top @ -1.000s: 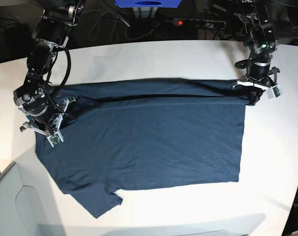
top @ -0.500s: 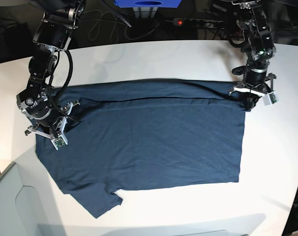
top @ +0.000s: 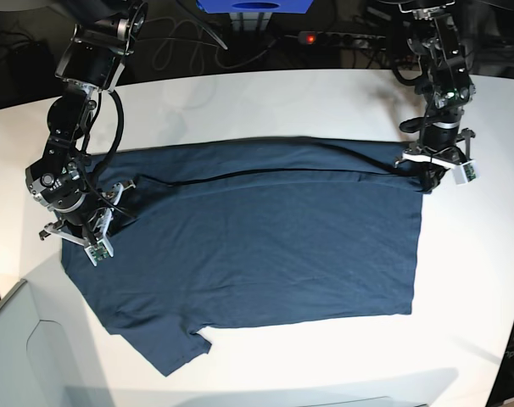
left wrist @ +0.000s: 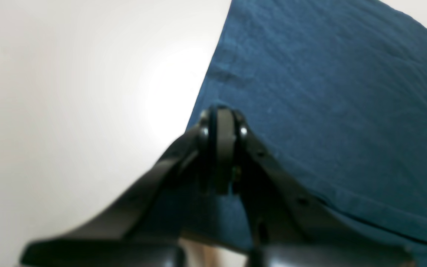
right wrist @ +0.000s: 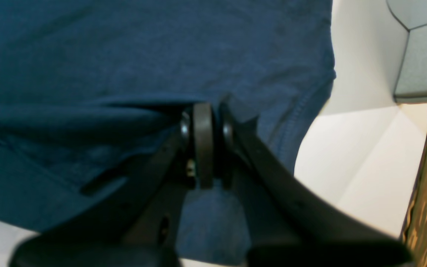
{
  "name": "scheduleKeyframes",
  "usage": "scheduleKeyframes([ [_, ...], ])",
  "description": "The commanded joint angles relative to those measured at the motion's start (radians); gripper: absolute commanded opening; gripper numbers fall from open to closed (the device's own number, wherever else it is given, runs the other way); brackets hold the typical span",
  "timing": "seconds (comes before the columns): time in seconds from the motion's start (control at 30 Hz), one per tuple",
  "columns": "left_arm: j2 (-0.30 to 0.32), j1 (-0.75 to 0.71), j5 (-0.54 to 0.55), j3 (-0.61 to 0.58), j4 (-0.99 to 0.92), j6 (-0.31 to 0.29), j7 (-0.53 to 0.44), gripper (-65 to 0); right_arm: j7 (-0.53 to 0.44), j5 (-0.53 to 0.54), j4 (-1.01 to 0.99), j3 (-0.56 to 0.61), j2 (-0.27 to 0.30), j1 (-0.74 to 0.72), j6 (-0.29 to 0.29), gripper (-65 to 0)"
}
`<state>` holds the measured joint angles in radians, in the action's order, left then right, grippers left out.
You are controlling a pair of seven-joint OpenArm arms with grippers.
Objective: Fold the T-shirt properly
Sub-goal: 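Fold the collar edge over the shirt toward the hem with both grippers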
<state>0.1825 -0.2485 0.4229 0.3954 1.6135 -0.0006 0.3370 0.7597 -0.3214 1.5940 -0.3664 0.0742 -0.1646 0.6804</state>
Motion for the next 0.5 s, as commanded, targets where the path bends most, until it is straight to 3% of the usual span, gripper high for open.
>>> scheduleKeyframes([
  [0.0, 0.01, 0.013, 0.003, 0.0, 0.018, 0.0, -0.026, -65.0, -0.019, 0.008, 0.019, -0.004, 0.006, -0.02, 0.018, -64.8],
  [0.47, 0.01, 0.034, 0.003, 0.007, 0.008, 0.0, -0.026, -65.0, -0.067, 0.012, 0.013, -0.032, 0.005, -0.017, -0.004, -64.6],
])
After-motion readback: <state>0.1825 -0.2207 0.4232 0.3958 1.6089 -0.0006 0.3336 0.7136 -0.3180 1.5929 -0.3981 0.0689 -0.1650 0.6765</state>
